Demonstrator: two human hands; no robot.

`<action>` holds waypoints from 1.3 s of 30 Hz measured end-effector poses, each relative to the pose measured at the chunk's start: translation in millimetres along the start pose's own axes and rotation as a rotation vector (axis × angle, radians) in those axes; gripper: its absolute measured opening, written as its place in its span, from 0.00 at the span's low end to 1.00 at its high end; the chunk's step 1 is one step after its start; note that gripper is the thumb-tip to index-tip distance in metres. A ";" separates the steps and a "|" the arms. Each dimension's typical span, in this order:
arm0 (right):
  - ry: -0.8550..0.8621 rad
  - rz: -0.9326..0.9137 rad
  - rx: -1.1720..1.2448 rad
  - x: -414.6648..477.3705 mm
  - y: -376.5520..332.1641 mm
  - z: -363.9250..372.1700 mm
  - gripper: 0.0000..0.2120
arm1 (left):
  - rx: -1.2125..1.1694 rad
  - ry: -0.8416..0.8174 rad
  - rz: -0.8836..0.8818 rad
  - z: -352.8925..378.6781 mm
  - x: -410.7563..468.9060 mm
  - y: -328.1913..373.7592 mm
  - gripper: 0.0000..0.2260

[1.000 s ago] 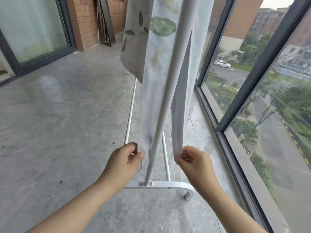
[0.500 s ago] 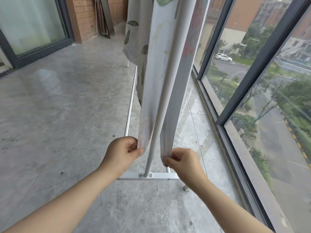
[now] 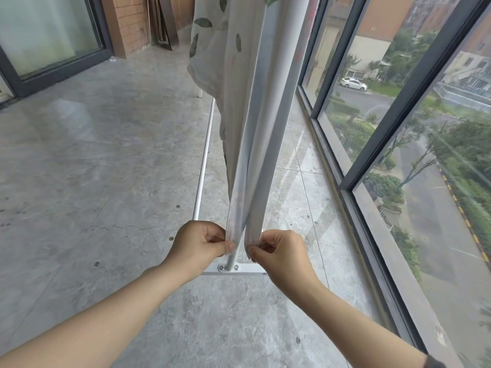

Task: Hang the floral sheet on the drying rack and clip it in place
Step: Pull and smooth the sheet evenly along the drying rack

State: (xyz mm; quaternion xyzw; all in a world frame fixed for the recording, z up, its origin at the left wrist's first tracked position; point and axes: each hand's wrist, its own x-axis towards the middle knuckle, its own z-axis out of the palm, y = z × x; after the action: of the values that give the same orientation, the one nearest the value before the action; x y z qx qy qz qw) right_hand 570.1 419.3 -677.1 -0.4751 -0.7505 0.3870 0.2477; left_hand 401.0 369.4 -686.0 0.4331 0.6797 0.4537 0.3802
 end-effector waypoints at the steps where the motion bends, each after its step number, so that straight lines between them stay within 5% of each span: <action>1: -0.003 0.005 0.002 0.2 0.3 1.9 0.09 | -0.001 0.012 -0.004 0.1 0.0 -0.4 0.15; 11: -0.032 0.093 0.256 3.8 4.6 2.8 0.07 | -0.152 0.007 -0.027 3.9 -4.5 2.6 0.10; 39: -0.002 0.089 0.227 6.7 -1.0 4.4 0.07 | -0.111 0.030 0.017 8.7 -3.5 0.8 0.15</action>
State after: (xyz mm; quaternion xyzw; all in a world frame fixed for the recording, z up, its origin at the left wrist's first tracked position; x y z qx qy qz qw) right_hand 563.5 423.7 -678.8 -0.4765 -0.6801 0.4807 0.2816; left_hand 410.3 368.9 -687.4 0.4101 0.6554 0.5004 0.3897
